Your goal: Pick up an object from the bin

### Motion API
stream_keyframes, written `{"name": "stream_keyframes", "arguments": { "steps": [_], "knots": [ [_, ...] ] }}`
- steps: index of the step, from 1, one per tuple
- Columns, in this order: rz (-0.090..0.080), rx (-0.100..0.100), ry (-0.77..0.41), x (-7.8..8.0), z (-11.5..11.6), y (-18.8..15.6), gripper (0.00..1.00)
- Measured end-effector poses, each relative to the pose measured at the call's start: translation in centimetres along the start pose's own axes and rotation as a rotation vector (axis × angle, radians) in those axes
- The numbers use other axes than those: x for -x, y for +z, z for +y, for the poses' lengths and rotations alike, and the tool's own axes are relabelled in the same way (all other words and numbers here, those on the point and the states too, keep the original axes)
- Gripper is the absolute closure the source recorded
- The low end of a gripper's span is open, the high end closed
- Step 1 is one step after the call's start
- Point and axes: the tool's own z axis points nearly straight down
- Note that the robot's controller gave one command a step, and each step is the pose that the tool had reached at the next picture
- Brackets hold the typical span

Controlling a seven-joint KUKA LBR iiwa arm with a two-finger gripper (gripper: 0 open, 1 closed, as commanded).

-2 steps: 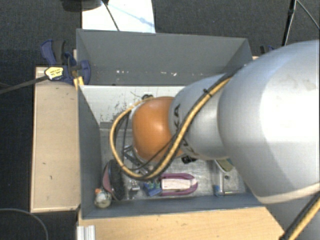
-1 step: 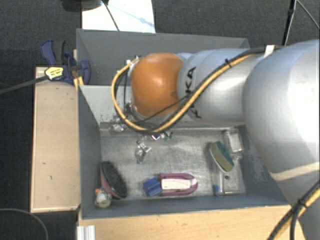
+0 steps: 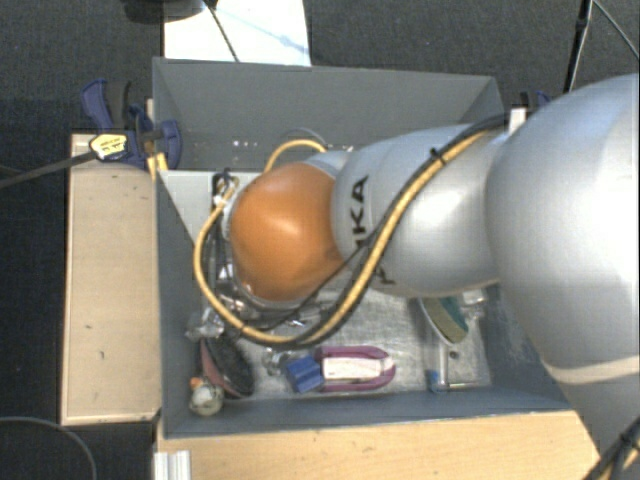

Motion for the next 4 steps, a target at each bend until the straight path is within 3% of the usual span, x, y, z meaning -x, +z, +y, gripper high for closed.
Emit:
{"name": "stream_keyframes", "arguments": {
  "steps": [1,2,3,4],
  "knots": [
    [0.001,-0.003,-0.721,2.6,-5.7,3.4,0.0],
    [-0.01,-0.022,-1.249,0.6,-0.1,2.9,0.0],
    [-0.006,-0.018,-1.243,0.5,-0.1,3.0,1.0],
    [-0.002,-0.004,-1.23,0.6,-0.2,1.9,1.0]
  ]
}}
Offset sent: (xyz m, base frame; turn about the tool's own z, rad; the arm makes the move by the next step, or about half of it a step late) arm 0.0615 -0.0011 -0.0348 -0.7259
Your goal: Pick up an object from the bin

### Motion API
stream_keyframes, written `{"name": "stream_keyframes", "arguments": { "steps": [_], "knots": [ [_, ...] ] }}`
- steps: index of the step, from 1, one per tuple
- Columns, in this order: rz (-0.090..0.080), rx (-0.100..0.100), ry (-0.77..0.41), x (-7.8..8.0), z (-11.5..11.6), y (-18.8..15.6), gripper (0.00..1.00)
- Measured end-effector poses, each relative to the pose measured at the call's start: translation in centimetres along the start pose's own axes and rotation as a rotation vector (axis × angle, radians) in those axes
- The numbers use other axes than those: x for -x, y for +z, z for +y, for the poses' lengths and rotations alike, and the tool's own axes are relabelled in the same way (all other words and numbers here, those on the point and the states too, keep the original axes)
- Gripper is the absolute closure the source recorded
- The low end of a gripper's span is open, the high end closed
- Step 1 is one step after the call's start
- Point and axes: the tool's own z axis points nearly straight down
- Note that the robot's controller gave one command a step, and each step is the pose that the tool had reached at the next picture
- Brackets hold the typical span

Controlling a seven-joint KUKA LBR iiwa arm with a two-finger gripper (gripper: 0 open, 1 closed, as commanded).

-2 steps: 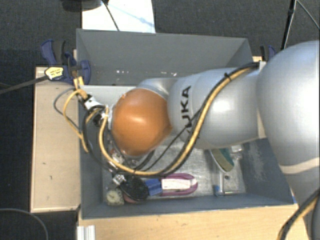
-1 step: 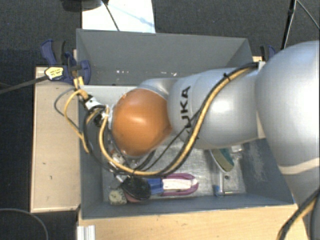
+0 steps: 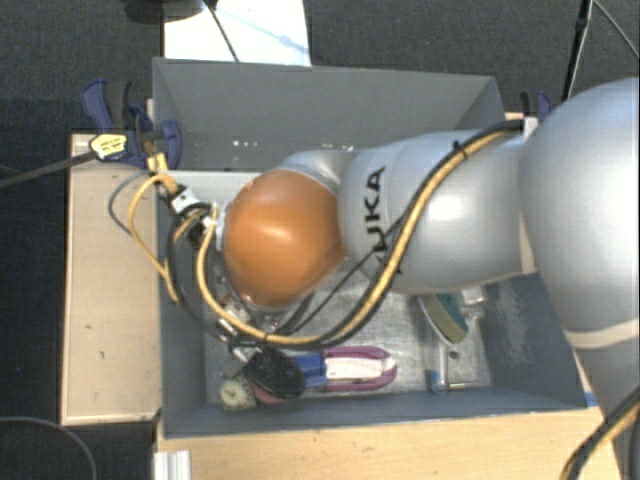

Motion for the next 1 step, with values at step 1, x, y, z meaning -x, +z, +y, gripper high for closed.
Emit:
{"name": "stream_keyframes", "arguments": {
  "steps": [1],
  "knots": [
    [0.002,-0.003,0.007,-0.01,-0.24,-9.67,1.0]
  ]
}}
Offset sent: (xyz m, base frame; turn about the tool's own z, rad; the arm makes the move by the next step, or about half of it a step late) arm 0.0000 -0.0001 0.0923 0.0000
